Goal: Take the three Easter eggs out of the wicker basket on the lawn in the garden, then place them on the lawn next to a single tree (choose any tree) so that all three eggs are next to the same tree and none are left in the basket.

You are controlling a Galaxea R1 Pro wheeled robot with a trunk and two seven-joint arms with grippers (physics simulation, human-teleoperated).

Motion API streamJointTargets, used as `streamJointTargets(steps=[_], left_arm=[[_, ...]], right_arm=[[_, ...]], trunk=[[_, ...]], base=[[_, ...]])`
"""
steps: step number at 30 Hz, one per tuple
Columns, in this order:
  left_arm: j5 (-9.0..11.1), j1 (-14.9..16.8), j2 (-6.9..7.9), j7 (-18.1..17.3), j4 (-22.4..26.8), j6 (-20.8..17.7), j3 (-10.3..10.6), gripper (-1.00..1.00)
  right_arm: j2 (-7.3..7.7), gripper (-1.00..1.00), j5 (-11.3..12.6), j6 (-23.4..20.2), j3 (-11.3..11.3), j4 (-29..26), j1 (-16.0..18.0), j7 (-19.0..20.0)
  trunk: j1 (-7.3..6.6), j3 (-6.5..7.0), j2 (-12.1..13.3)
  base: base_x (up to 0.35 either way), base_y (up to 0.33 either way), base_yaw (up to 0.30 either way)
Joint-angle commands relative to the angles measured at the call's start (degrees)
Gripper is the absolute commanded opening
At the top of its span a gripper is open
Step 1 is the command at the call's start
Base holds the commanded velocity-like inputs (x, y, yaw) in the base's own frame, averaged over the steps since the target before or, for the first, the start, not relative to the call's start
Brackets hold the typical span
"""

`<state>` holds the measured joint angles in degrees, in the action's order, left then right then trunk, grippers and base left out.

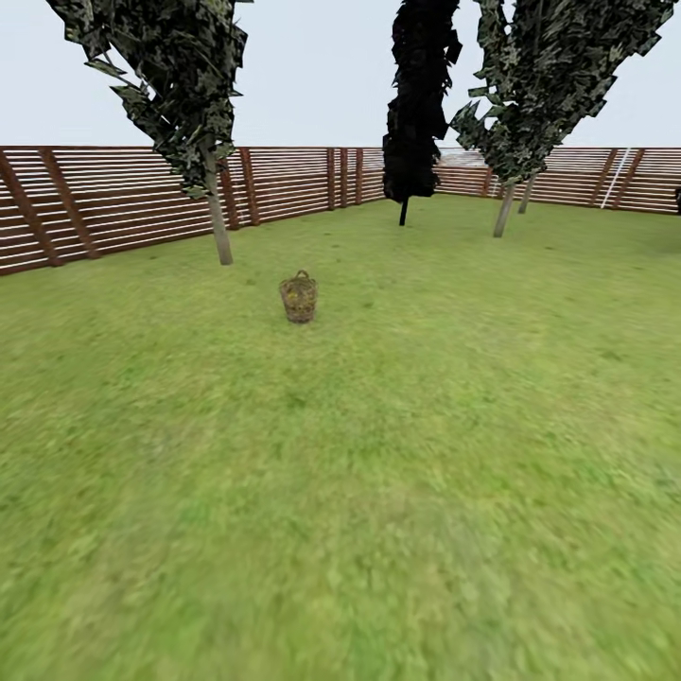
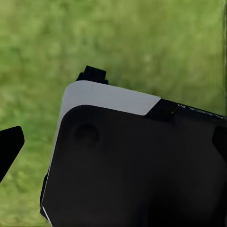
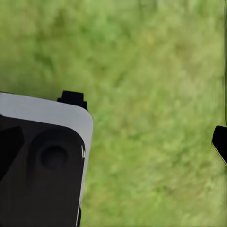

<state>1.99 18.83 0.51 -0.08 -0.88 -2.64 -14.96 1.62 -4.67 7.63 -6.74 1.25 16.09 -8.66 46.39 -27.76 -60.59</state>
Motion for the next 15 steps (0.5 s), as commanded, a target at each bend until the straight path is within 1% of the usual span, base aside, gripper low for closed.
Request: streamJointTargets(steps=[1, 3, 8, 15], left_arm=[[0.2, 0.1, 0.01, 0.0, -0.1, -0.1, -0.2, 1.0], [0.2, 0.1, 0.01, 0.0, -0.1, -0.1, -0.2, 1.0], [0.2, 0.1, 0.01, 0.0, -0.1, -0.1, -0.2, 1.0], [0.2, 0.1, 0.01, 0.0, -0.1, -0.1, -0.2, 1.0]], right_arm=[[-0.02, 1.0, -0.4, 0.2, -0.2, 0.1, 0.1, -0.3], [-0.08, 1.0, -0.4, 0.2, -0.2, 0.1, 0.1, -0.3], [-0.05, 1.0, -0.3, 0.2, -0.2, 0.1, 0.1, -0.3], [-0.01, 1.0, -0.3, 0.2, -0.2, 0.1, 0.1, -0.3]], trunk=[[0.03, -0.05, 0.0], [0.03, -0.04, 0.0], [0.03, 0.08, 0.0], [0.03, 0.09, 0.0]], base=[[0.324, -0.09, 0.0], [0.324, -0.09, 0.055], [0.324, -0.09, 0.151], [0.324, -0.09, 0.017]])
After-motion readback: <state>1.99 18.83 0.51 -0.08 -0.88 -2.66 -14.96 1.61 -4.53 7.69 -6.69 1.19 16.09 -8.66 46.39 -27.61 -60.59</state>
